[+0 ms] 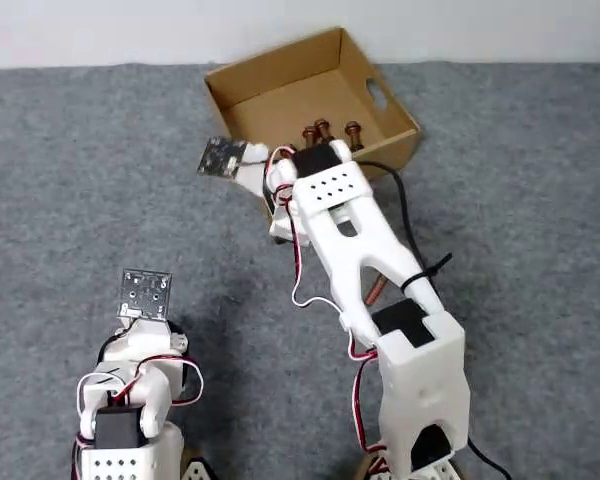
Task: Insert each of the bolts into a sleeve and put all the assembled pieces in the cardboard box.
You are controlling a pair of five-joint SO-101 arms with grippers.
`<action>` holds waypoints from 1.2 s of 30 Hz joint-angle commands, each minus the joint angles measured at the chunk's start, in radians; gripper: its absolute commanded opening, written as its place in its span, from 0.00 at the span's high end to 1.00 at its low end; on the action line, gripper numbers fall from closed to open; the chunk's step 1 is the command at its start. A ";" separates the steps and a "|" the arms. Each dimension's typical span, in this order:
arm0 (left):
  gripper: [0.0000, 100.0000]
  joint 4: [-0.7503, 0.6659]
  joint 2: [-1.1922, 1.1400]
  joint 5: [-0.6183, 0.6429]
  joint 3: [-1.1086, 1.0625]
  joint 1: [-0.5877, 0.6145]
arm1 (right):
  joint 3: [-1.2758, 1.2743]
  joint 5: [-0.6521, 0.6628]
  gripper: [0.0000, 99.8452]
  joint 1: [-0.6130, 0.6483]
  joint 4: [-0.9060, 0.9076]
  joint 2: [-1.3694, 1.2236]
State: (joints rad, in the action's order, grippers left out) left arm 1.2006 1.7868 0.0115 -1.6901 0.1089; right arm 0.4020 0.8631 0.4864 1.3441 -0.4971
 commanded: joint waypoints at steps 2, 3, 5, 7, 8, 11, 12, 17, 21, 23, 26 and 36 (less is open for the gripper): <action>0.99 -0.023 0.006 -0.009 0.005 -0.002 | 0.048 0.066 0.78 0.010 -0.001 -0.024; 0.99 -0.023 0.006 -0.009 0.005 -0.002 | 0.048 0.068 0.78 0.012 -0.002 -0.035; 0.99 -0.023 0.006 -0.009 0.005 -0.002 | 0.048 0.068 0.78 0.018 -0.028 -0.053; 0.99 -0.023 0.006 -0.009 0.005 -0.002 | 0.048 0.081 0.78 0.021 -0.062 -0.073; 0.99 -0.023 0.006 -0.009 0.005 -0.002 | 0.048 0.095 0.78 0.022 -0.077 -0.084; 0.99 -0.025 0.008 -0.009 0.005 -0.002 | 0.048 0.132 0.78 0.030 -0.120 -0.111; 0.99 -0.025 0.008 -0.009 0.005 -0.002 | 0.048 0.135 0.78 0.031 -0.134 -0.119; 0.99 -0.031 0.008 -0.009 0.005 -0.002 | 0.048 0.137 0.78 0.031 -0.182 -0.166; 0.99 -0.031 0.008 -0.009 0.005 -0.002 | 0.048 0.137 0.78 0.031 -0.194 -0.211; 0.99 -0.031 0.008 -0.009 0.005 -0.002 | 0.048 0.137 0.79 0.028 -0.194 -0.234; 0.99 -0.031 0.008 -0.009 0.005 -0.002 | 0.048 0.137 0.88 0.030 -0.194 -0.259; 0.99 -0.032 0.008 -0.009 0.005 -0.002 | 0.049 0.037 0.99 0.045 -0.183 -0.206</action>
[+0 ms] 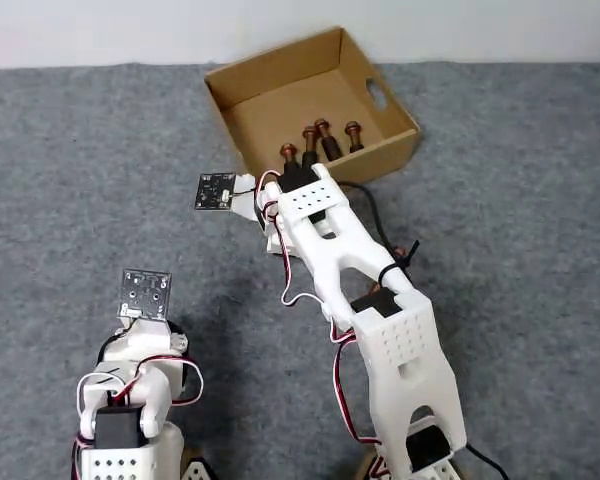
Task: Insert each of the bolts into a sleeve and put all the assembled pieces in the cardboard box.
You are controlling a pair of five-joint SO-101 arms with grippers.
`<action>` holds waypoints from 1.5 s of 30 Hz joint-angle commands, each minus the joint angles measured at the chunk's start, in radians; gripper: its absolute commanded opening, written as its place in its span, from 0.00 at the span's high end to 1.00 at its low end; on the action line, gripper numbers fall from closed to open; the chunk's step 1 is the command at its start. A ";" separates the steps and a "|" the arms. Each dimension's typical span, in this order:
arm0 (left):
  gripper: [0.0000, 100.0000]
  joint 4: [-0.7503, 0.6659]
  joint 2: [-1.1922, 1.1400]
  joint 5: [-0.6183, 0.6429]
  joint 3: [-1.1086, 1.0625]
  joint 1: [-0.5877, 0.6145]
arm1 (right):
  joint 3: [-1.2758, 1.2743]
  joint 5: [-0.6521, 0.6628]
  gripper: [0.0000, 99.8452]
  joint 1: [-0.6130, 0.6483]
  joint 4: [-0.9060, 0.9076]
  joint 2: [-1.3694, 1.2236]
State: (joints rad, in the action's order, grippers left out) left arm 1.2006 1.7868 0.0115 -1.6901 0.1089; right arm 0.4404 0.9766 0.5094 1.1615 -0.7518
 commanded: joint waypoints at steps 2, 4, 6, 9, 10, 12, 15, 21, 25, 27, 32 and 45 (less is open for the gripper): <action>0.99 -0.032 0.006 -0.009 0.005 -0.002 | 0.011 -0.181 0.99 0.025 0.024 0.090; 0.99 -0.032 0.006 -0.009 0.005 -0.002 | 0.011 -0.290 0.99 0.028 0.081 0.134; 0.99 -0.035 0.005 -0.009 0.005 -0.002 | 0.011 -0.394 0.99 0.039 0.134 0.182; 0.99 -0.038 0.003 -0.009 0.005 -0.002 | 0.011 -0.545 0.99 0.042 0.182 0.257; 0.99 -0.038 0.002 -0.009 0.005 -0.002 | 0.011 -0.585 0.99 0.041 0.197 0.280; 0.99 -0.041 0.002 -0.009 0.005 -0.002 | 0.011 -0.657 0.99 0.035 0.237 0.329; 0.99 -0.043 0.002 -0.009 0.005 -0.002 | 0.009 -0.767 0.99 0.024 0.317 0.403; 0.99 -0.037 0.002 -0.008 0.005 -0.002 | 0.008 -1.017 0.99 0.018 0.536 0.539; 0.99 -0.034 0.002 -0.006 0.005 -0.002 | -0.006 -1.129 0.99 0.001 0.634 0.633; 0.99 -0.015 0.002 -0.006 0.005 -0.002 | -0.052 -1.142 0.99 -0.028 0.634 0.705; 0.99 -0.006 0.005 -0.012 0.005 -0.002 | -0.345 -1.145 0.99 -0.087 0.628 0.978; 0.99 -0.017 0.008 -0.075 0.010 -0.002 | -1.142 -1.146 0.99 -0.381 0.372 1.768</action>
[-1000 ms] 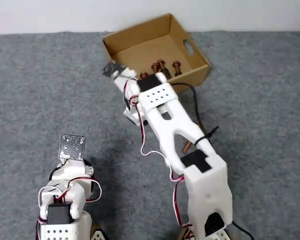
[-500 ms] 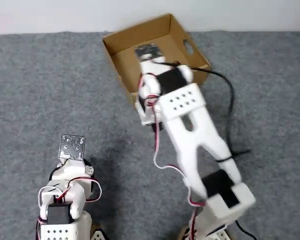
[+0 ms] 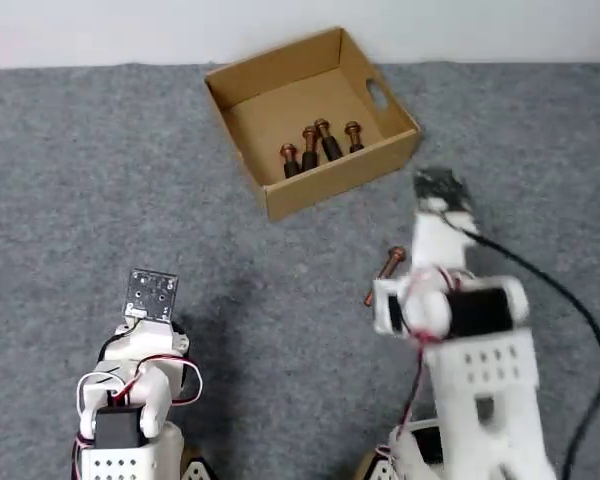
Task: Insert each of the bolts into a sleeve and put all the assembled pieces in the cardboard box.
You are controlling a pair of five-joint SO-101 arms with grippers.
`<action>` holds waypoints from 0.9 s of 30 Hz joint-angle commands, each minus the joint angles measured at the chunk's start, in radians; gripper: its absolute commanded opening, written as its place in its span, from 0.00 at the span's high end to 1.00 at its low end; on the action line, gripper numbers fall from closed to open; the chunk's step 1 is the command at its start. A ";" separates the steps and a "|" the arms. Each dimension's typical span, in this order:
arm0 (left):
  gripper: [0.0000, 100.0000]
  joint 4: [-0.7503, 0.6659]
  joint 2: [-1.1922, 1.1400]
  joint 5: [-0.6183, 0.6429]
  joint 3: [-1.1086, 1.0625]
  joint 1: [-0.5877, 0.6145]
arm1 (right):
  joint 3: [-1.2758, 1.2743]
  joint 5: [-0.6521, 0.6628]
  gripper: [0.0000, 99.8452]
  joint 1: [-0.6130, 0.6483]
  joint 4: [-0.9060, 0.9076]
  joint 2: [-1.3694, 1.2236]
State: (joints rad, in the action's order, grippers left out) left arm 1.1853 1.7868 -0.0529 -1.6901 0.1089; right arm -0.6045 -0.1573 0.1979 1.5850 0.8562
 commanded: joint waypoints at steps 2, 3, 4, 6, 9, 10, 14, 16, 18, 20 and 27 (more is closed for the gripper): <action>0.99 -0.002 0.008 -0.011 0.018 -0.002 | -0.178 -0.012 0.99 -0.120 -0.077 0.255; 0.99 -0.002 0.008 -0.011 0.028 -0.002 | -0.216 -0.012 0.99 -0.143 -0.085 0.300; 0.99 0.000 0.008 -0.011 0.038 -0.002 | -0.252 -0.014 0.99 -0.165 -0.090 0.344; 0.99 0.002 0.008 -0.006 0.071 -0.002 | -0.315 -0.015 0.99 -0.202 -0.090 0.427; 0.99 0.003 0.002 -0.005 0.165 -0.003 | -0.404 -0.017 0.99 -0.260 -0.090 0.542; 0.99 0.002 0.002 -0.005 0.202 -0.009 | -0.430 -0.017 0.99 -0.282 -0.088 0.581; 0.99 0.031 -0.003 0.031 0.360 -0.103 | -0.477 -0.017 0.99 -0.381 -0.105 0.723; 0.99 0.060 -0.048 0.064 0.433 -0.186 | -0.493 -0.028 0.99 -0.420 -0.110 0.780; 0.99 0.075 -0.152 0.126 0.507 -0.259 | -0.500 -0.048 0.99 -0.456 -0.111 0.825; 0.99 0.075 -0.305 0.199 0.599 -0.316 | -0.502 -0.055 0.99 -0.476 -0.113 0.843; 0.99 0.077 -0.825 0.298 0.934 -0.482 | -0.526 -0.055 0.99 -0.478 -0.130 0.852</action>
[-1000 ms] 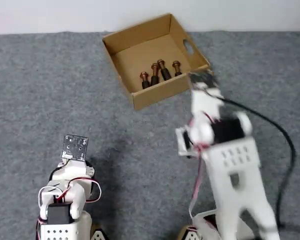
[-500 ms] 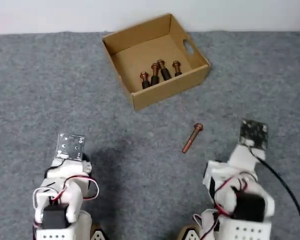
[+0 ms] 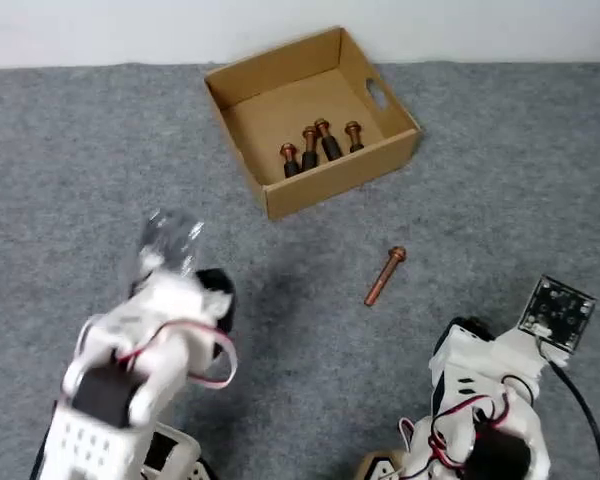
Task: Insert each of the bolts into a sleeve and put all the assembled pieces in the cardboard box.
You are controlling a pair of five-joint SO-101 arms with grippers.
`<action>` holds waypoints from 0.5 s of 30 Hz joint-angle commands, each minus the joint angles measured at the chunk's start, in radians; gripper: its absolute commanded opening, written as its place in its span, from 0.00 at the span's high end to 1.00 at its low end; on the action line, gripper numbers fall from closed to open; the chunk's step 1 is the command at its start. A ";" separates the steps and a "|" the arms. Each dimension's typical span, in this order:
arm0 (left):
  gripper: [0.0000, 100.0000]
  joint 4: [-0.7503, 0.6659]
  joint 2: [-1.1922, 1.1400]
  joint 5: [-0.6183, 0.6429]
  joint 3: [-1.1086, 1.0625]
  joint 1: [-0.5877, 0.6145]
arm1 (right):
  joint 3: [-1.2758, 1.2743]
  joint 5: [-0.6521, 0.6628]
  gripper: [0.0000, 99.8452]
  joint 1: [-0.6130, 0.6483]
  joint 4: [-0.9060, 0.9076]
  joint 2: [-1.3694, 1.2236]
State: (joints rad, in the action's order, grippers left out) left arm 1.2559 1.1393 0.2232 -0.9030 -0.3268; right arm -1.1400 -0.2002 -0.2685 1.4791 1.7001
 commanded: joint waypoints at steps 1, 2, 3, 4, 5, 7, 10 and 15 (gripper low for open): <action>0.99 0.005 -0.227 0.025 0.182 -0.063 | 0.008 -0.012 0.99 -0.012 -0.024 0.008; 0.99 0.005 -0.269 0.026 0.211 -0.086 | 0.008 -0.012 0.99 -0.012 -0.024 0.008; 0.99 0.008 -0.310 0.023 0.239 -0.107 | 0.008 -0.012 0.99 -0.012 -0.024 0.008; 0.99 0.009 -0.353 0.023 0.265 -0.126 | 0.008 -0.012 0.99 -0.012 -0.024 0.008; 0.99 0.009 -0.393 0.023 0.291 -0.146 | 0.006 -0.012 0.99 -0.012 -0.024 0.008; 0.99 0.011 -0.483 0.023 0.351 -0.184 | 0.006 -0.012 0.99 -0.012 -0.024 0.008; 0.99 0.009 -0.651 0.023 0.456 -0.247 | 0.006 -0.012 0.99 -0.013 -0.024 0.008; 0.99 0.057 -0.977 0.028 0.694 -0.328 | 0.005 -0.012 0.99 -0.013 -0.024 0.008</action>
State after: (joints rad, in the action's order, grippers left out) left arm 1.2697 0.3214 0.2371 -0.3721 -0.6137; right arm -1.1400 -0.2002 -0.2700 1.4776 1.7108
